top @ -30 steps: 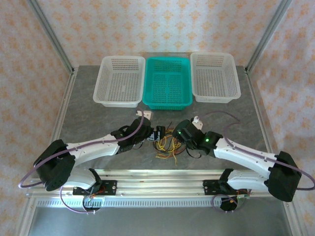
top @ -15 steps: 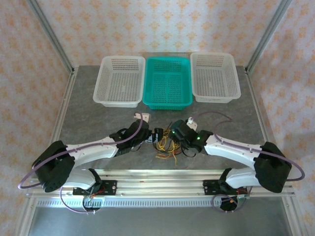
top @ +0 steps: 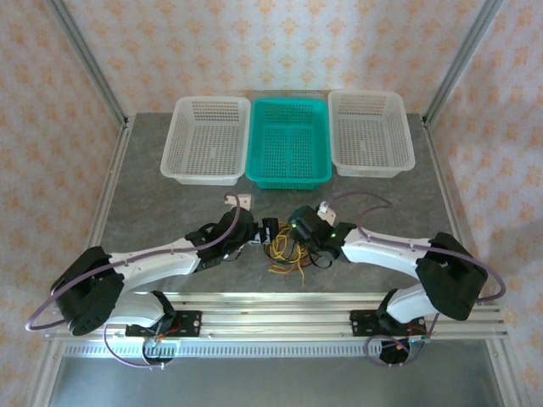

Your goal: Untangle the cables

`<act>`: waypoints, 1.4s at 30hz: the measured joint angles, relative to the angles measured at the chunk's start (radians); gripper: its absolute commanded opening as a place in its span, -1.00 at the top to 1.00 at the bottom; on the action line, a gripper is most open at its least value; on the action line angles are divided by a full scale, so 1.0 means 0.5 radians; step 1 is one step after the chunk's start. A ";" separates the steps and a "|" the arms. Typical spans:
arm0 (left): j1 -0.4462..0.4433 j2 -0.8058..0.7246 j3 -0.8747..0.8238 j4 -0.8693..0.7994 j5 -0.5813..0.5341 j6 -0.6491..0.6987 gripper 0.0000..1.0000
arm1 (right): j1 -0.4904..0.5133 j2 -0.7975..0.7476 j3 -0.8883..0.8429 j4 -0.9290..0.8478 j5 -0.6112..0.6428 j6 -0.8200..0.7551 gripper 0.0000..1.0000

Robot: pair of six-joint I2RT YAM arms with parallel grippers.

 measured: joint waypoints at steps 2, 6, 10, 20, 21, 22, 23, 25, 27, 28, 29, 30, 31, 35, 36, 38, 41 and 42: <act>0.000 -0.063 -0.056 0.041 -0.034 0.005 -0.99 | -0.005 0.000 0.000 0.011 0.000 -0.008 0.46; 0.000 -0.207 -0.141 0.070 -0.123 0.023 -0.99 | -0.011 -0.001 -0.001 0.046 0.000 -0.022 0.66; 0.010 -0.230 -0.143 0.108 -0.152 0.053 -0.99 | -0.010 -0.010 -0.001 0.079 0.002 -0.053 0.83; 0.013 -0.068 -0.141 0.213 -0.108 0.045 -0.99 | -0.011 -0.258 -0.045 0.160 0.005 -0.240 1.00; 0.013 -0.032 -0.137 0.214 -0.089 0.043 -0.99 | -0.011 -0.290 -0.051 0.170 0.008 -0.265 1.00; 0.013 0.003 -0.131 0.215 -0.063 0.043 -0.99 | -0.011 -0.317 -0.056 0.180 0.008 -0.283 1.00; 0.013 0.042 -0.126 0.224 -0.043 0.043 -0.99 | -0.011 -0.349 -0.063 0.189 0.008 -0.301 1.00; 0.013 0.106 -0.116 0.246 0.011 0.035 -0.99 | -0.011 -0.414 -0.081 0.217 0.009 -0.330 1.00; 0.013 0.166 -0.104 0.275 0.071 0.030 -0.99 | -0.011 -0.493 -0.110 0.256 0.008 -0.356 1.00; 0.013 0.189 -0.099 0.292 0.104 0.030 -0.99 | -0.011 -0.521 -0.124 0.279 0.008 -0.365 1.00; 0.013 0.214 -0.092 0.305 0.134 0.029 -0.99 | -0.011 -0.552 -0.138 0.304 0.008 -0.377 1.00; 0.013 0.234 -0.087 0.324 0.164 0.030 -0.99 | -0.011 -0.578 -0.153 0.329 0.008 -0.388 1.00; 0.012 0.252 -0.081 0.339 0.191 0.030 -0.99 | -0.011 -0.597 -0.163 0.343 0.008 -0.396 1.00; 0.008 0.341 -0.027 0.379 0.273 0.032 -0.99 | -0.011 -0.678 -0.227 0.416 0.007 -0.430 1.00; 0.008 0.365 -0.012 0.385 0.288 0.032 -0.99 | -0.014 -0.701 -0.240 0.430 0.007 -0.439 1.00; 0.008 0.413 0.014 0.396 0.311 0.037 -0.99 | -0.016 -0.742 -0.259 0.455 0.007 -0.464 1.00; -0.003 0.488 0.050 0.401 0.327 0.042 -0.99 | -0.016 -0.800 -0.263 0.482 0.008 -0.513 1.00; -0.011 0.514 0.059 0.402 0.334 0.047 -0.99 | -0.016 -0.820 -0.263 0.496 0.008 -0.529 1.00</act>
